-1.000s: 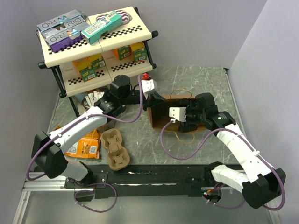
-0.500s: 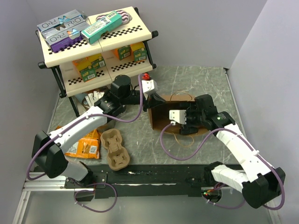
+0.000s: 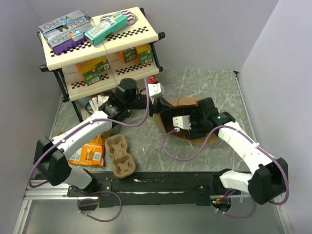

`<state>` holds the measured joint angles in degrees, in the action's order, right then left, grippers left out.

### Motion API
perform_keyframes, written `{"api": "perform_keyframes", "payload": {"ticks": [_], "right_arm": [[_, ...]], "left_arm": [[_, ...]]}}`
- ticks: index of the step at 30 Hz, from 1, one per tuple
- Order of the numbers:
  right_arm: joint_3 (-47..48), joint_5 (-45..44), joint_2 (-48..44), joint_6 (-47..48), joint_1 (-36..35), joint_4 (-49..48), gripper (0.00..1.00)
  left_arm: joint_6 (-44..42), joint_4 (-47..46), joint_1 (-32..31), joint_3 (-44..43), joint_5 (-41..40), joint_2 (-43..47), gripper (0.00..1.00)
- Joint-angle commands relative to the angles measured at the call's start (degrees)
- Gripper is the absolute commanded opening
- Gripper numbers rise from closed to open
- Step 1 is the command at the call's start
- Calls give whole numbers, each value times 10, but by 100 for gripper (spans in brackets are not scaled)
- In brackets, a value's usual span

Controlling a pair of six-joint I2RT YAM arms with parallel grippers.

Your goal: Pack the takeout coffee

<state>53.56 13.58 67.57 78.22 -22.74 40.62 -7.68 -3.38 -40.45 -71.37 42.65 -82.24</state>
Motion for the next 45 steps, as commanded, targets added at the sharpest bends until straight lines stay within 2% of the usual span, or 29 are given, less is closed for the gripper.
{"api": "perform_keyframes", "payload": {"ticks": [1, 6, 14, 17, 18, 22, 31, 38, 41, 45], "right_arm": [[23, -8, 26, 5, -5, 12, 83], [47, 0, 27, -2, -5, 42, 61], [44, 0, -14, 3, -3, 41, 55], [43, 0, -19, 9, -3, 50, 73], [35, 3, -26, 12, -3, 46, 82], [23, 11, -31, 32, -2, 60, 100], [44, -18, 25, 38, -1, 92, 100], [21, -57, 43, 55, -3, 19, 100], [24, -58, 57, 58, -5, 21, 100], [52, -49, 81, 48, -3, 53, 94]], "left_arm": [[8, -14, -1, -20, 20, 1, 1], [6, -15, 0, -21, 21, 1, 1], [3, -18, 0, -19, 21, -2, 1], [3, -16, 0, -21, 24, -6, 1], [4, -15, 0, -23, 25, -6, 1], [0, -13, 0, -24, 23, -6, 1], [14, -19, 3, -20, 24, -5, 1], [17, -5, 6, -33, 38, -17, 1], [21, -5, 7, -34, 43, -21, 1], [21, -3, 10, -37, 45, -23, 1]]}}
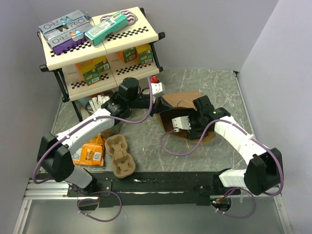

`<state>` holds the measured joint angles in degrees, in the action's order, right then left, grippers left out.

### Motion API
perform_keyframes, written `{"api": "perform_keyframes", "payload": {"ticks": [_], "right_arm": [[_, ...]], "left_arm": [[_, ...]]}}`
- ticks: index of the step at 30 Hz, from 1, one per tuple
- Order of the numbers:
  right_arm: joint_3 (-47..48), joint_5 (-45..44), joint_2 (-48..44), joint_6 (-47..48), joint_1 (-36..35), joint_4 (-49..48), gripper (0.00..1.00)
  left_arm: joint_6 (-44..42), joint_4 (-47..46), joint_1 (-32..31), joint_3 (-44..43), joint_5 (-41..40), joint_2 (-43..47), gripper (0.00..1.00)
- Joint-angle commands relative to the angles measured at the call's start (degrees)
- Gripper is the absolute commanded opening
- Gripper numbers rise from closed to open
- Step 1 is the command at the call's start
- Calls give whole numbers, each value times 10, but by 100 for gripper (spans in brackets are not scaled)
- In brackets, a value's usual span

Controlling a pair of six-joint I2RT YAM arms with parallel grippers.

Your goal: Pack the takeout coffee

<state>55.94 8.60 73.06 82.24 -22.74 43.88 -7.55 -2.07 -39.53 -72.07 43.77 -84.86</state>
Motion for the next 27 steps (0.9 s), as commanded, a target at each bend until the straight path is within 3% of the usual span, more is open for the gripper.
{"api": "perform_keyframes", "payload": {"ticks": [1, 4, 7, 16, 24, 27], "right_arm": [[35, 3, 31, 3, -3, 26, 92], [52, 1, 44, -4, -2, 31, 77], [55, -2, 40, -8, -2, 19, 70], [79, 1, 21, -16, 7, 41, 59], [80, 25, 0, -34, 10, 86, 61], [58, 46, -29, -9, 13, 91, 80]], "left_arm": [[20, -16, 1, -30, 35, 3, 1], [22, -15, 2, -31, 40, 2, 1], [24, -14, 2, -32, 43, 3, 1], [35, -17, 4, -21, 64, 13, 1], [35, -6, 3, -12, 92, 24, 1], [31, -2, 3, -12, 98, 29, 1]]}}
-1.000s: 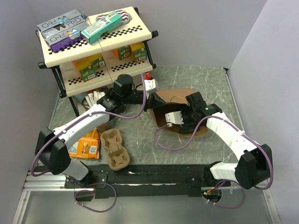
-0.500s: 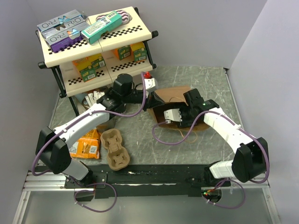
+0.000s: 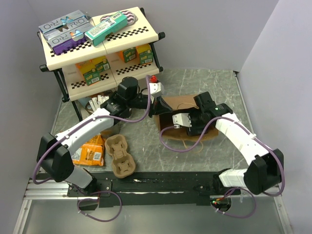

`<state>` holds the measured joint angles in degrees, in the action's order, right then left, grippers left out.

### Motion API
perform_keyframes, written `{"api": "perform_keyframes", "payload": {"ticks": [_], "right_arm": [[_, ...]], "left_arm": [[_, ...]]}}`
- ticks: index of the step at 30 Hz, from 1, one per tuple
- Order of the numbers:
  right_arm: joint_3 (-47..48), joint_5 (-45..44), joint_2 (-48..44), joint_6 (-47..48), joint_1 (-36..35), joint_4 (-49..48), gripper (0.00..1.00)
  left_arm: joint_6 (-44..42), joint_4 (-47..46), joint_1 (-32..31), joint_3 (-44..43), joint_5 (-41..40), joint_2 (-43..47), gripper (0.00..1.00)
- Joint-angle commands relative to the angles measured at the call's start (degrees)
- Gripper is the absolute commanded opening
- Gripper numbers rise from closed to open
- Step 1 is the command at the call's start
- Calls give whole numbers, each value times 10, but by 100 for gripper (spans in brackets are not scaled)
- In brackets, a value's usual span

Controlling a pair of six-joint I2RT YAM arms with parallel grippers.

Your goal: Pack the takeout coffee

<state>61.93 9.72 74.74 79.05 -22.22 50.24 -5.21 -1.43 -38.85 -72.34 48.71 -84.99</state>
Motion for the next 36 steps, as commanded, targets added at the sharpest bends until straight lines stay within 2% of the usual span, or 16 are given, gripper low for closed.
{"api": "perform_keyframes", "payload": {"ticks": [1, 3, 11, 16, 26, 36], "right_arm": [[-22, 36, -65, 30, 7, 26, 90], [-37, 40, -82, 58, 8, 27, 100], [-37, 52, -89, 112, 9, 85, 100], [-24, 35, -51, 114, 6, 98, 100], [-62, -7, -34, 95, -14, -1, 100], [-52, -25, 6, 38, -36, -116, 100]], "left_arm": [[7, -8, -3, -12, 50, 32, 1], [6, -2, -3, -16, 55, 32, 1], [13, -1, -3, -22, 69, 37, 1], [14, 0, -3, -23, 75, 38, 1], [33, -14, -3, -19, 86, 33, 1], [43, -2, -3, -25, 109, 18, 1]]}}
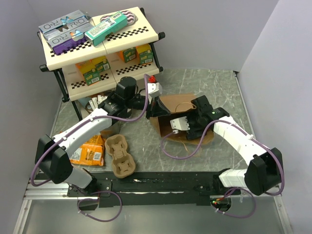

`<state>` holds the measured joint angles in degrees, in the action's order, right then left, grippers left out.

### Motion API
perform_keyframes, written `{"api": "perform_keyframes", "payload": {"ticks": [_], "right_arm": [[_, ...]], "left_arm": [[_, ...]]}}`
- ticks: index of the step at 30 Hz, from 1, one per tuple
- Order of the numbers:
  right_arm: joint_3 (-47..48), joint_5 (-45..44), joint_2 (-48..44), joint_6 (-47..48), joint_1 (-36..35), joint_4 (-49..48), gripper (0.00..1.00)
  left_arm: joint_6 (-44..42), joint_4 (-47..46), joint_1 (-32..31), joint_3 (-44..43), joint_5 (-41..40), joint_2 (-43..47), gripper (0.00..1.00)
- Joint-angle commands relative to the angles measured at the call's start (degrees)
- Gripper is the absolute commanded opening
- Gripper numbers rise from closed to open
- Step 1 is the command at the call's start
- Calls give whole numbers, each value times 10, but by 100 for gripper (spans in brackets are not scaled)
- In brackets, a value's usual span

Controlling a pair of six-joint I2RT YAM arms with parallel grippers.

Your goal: Pack the takeout coffee

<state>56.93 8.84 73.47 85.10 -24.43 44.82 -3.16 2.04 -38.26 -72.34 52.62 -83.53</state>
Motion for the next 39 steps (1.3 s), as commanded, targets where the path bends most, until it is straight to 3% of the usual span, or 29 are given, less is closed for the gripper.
{"api": "perform_keyframes", "payload": {"ticks": [1, 11, 17, 28, 39], "right_arm": [[-3, -22, 19, -27, -17, -75, 100], [13, 35, 26, -42, -17, -21, 100], [-1, 14, 33, -56, -17, -81, 99], [42, 34, 30, -67, -16, -15, 70], [45, 77, -29, -86, -11, 14, 51]], "left_arm": [[23, -34, -9, -26, 71, 3, 1], [22, -34, -9, -22, 67, 6, 1], [26, -37, -9, -16, 66, 9, 1], [11, -26, -9, -13, 61, 16, 1], [10, -31, -9, -10, 57, 18, 1]]}}
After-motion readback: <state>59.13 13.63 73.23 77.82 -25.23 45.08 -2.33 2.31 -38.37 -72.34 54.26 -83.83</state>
